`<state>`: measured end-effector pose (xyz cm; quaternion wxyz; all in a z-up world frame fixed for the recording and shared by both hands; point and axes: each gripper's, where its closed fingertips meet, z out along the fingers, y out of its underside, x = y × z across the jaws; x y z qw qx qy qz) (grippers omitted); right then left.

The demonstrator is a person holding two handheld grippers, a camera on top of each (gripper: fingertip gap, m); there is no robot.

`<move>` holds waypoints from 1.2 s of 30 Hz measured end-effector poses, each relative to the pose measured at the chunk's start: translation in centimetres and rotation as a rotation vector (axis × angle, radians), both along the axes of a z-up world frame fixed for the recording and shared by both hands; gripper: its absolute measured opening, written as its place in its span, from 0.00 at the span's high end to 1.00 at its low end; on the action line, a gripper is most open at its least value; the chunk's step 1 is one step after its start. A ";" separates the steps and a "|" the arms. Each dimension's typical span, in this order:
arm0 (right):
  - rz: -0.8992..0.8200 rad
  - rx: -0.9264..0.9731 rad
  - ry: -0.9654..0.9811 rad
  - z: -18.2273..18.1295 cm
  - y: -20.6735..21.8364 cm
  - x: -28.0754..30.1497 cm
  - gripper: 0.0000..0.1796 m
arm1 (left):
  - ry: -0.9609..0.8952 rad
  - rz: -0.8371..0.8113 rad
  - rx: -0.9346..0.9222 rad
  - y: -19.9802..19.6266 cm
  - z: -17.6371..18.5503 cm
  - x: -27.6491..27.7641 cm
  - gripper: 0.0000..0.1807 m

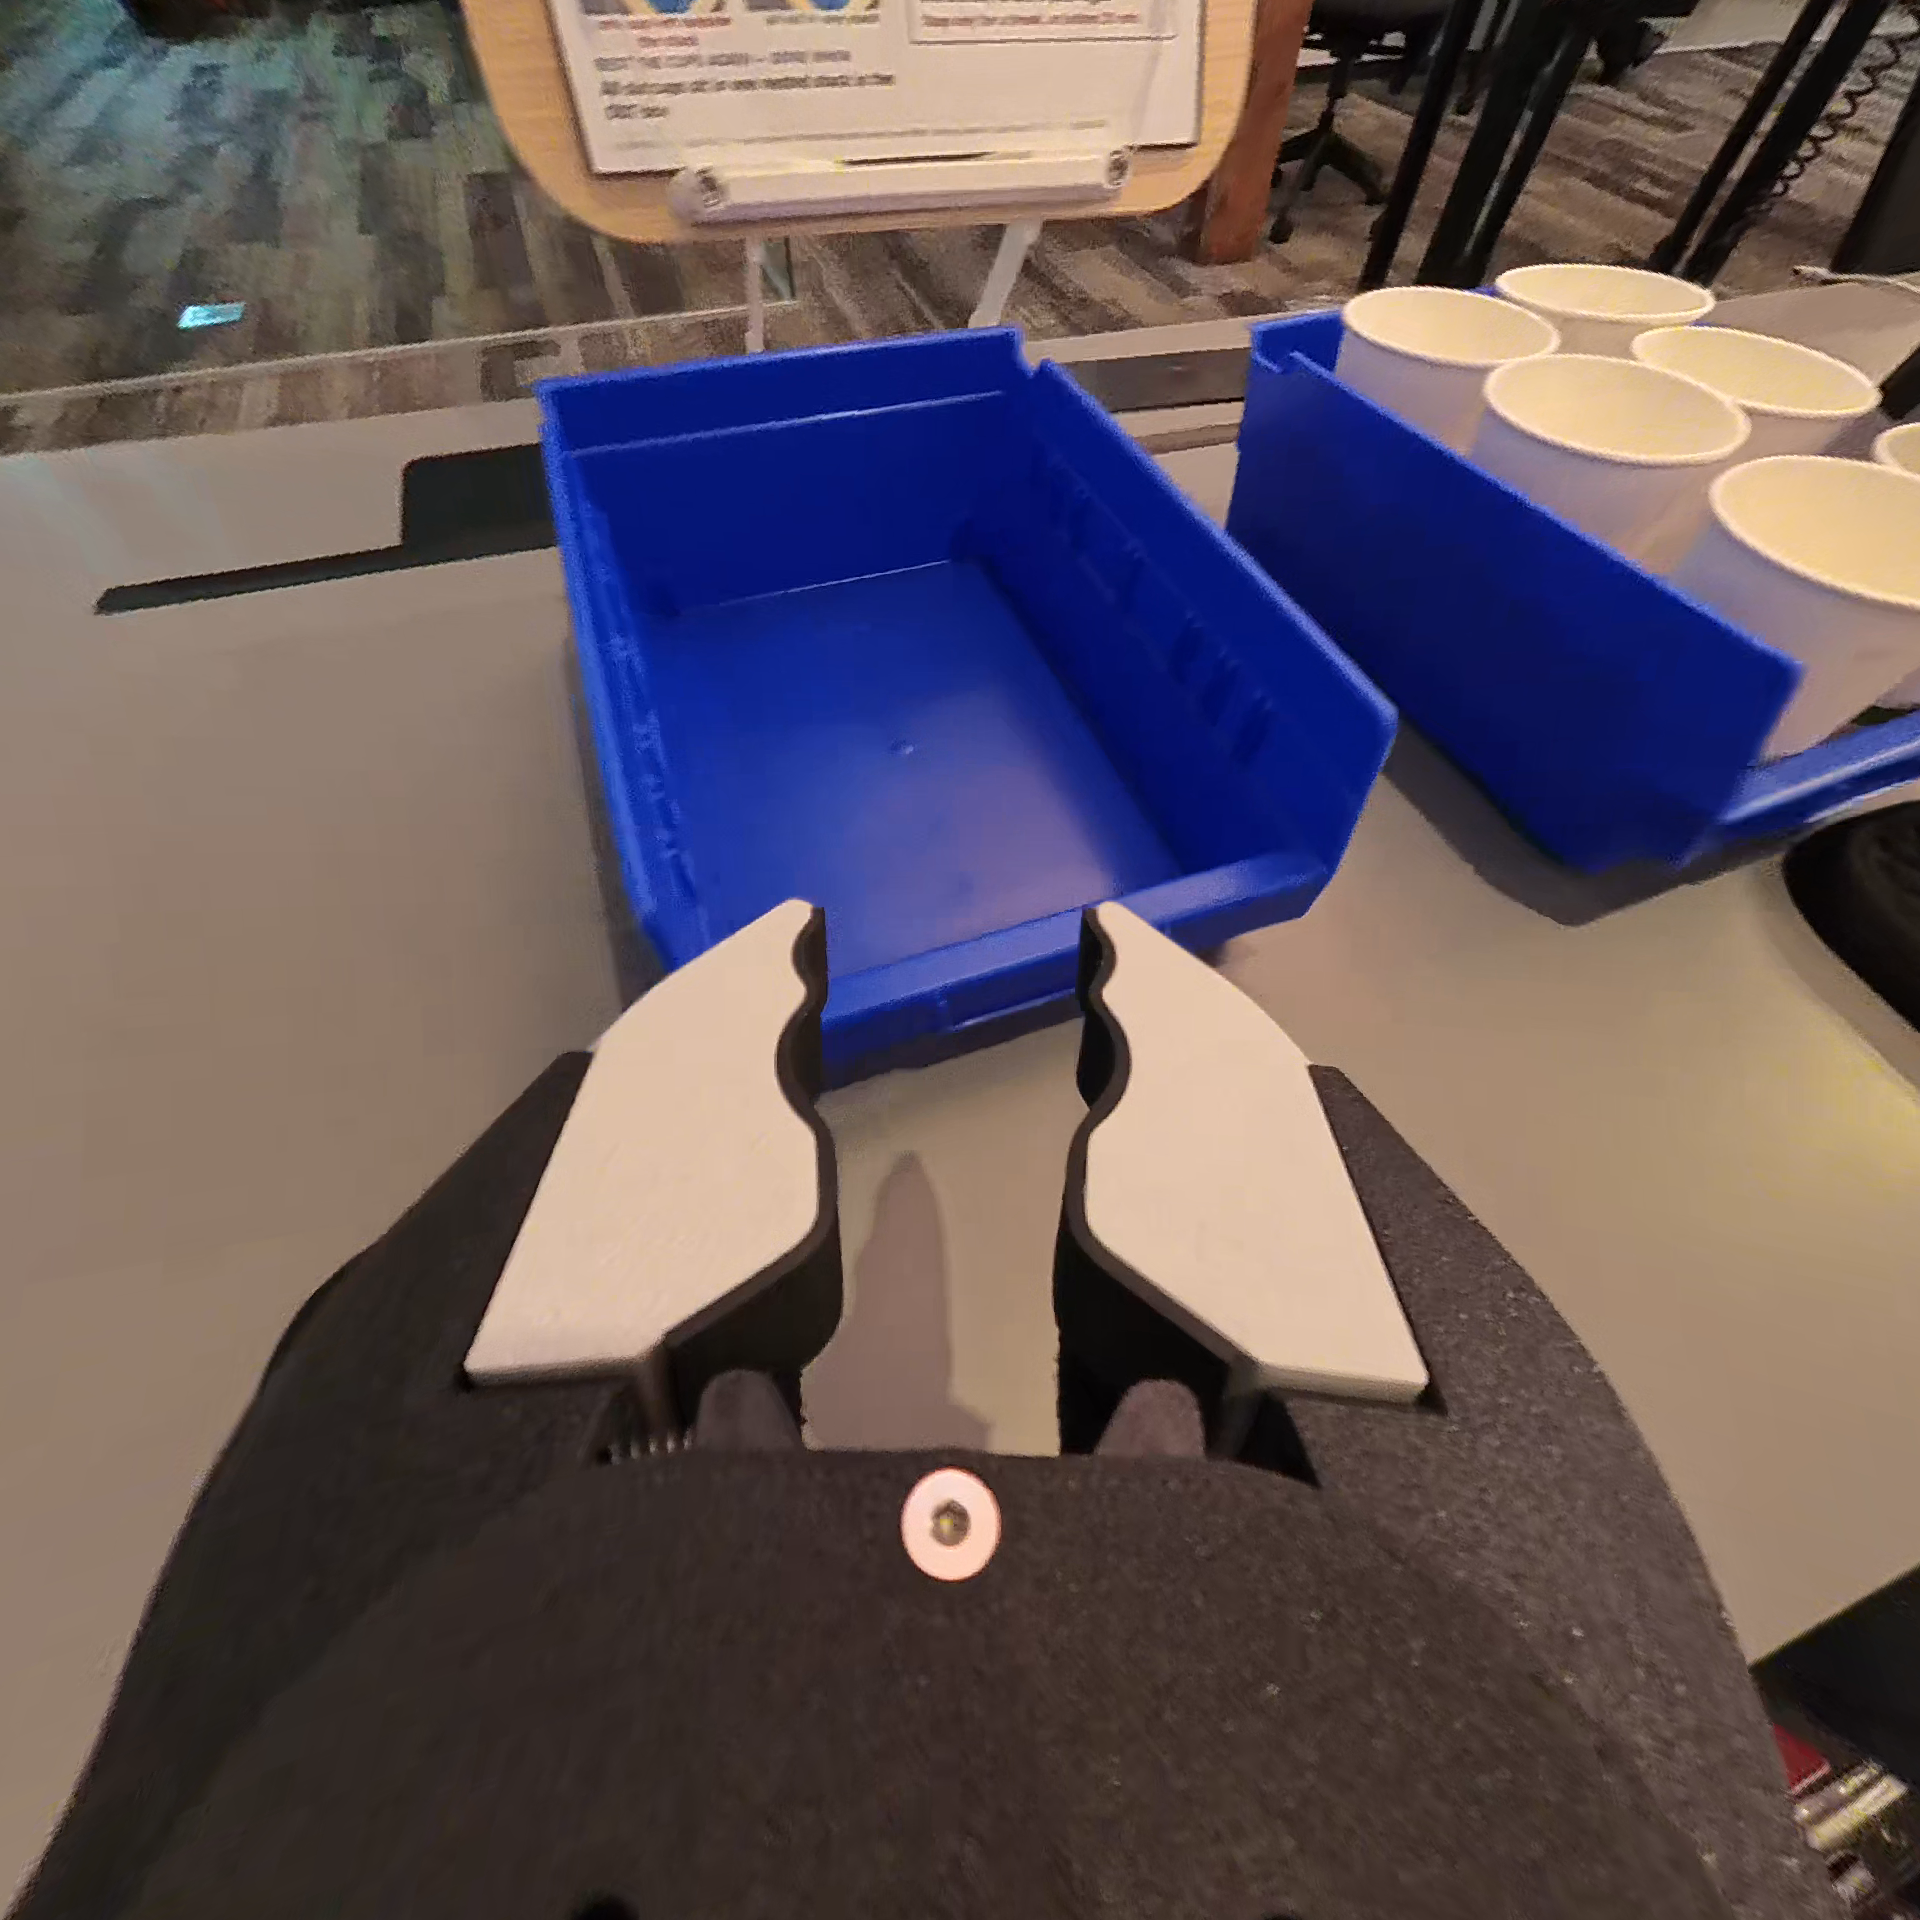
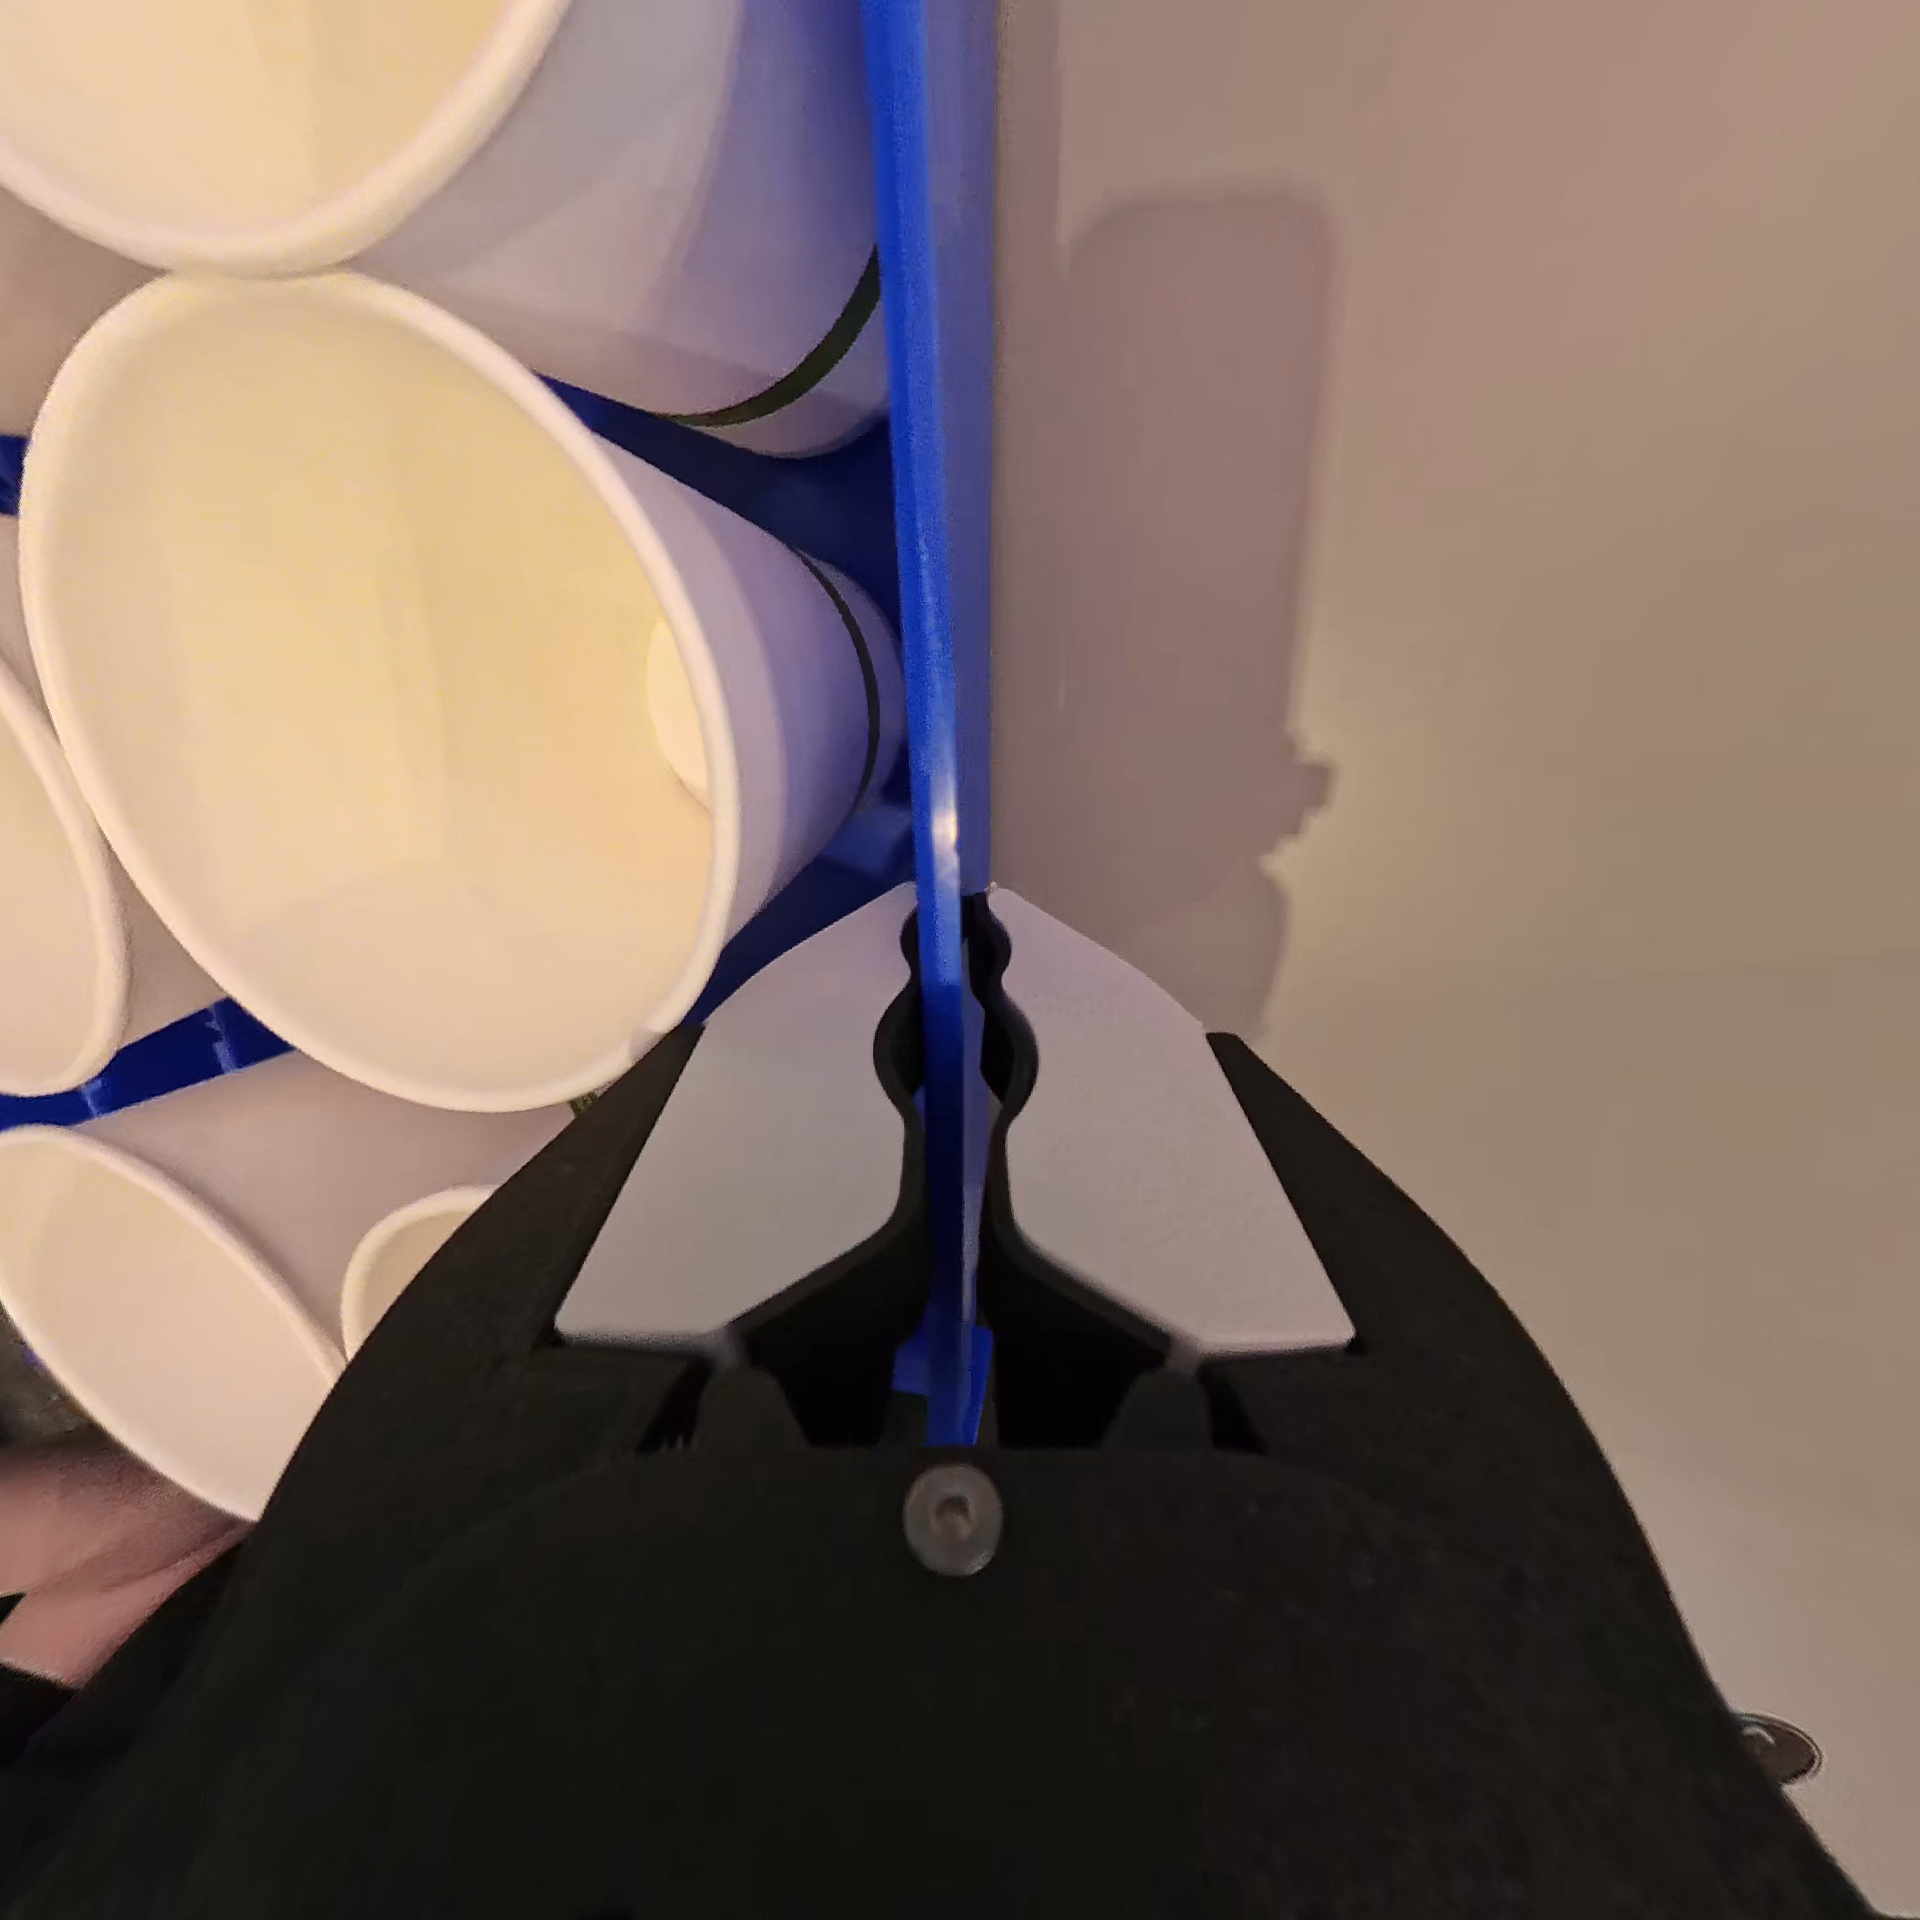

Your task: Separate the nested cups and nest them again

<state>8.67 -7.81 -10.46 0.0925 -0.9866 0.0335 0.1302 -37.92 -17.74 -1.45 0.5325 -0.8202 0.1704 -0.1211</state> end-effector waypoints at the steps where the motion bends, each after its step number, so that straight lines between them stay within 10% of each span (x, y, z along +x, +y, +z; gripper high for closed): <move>1: 0.003 -0.008 0.004 0.1 -0.2 -0.1 0.97 | -0.005 0.012 -0.005 -0.2 -0.2 -0.8 0.75; 11: 0.000 -0.020 0.038 3.2 -0.7 -1.6 0.98 | -0.025 0.118 -0.023 -2.1 -1.7 -7.5 0.75; 20: 0.077 0.055 -0.075 15.3 0.5 -6.7 0.98 | -0.057 0.179 -0.001 -3.3 -1.4 -11.8 0.75; 27: 0.250 0.097 -0.023 21.5 3.9 -20.8 0.98 | -0.050 0.259 -0.015 -5.4 -1.8 -16.8 0.74; 36: 0.577 0.084 0.125 20.2 7.3 -45.4 0.97 | 0.008 0.487 0.009 -9.1 -1.6 -26.5 0.74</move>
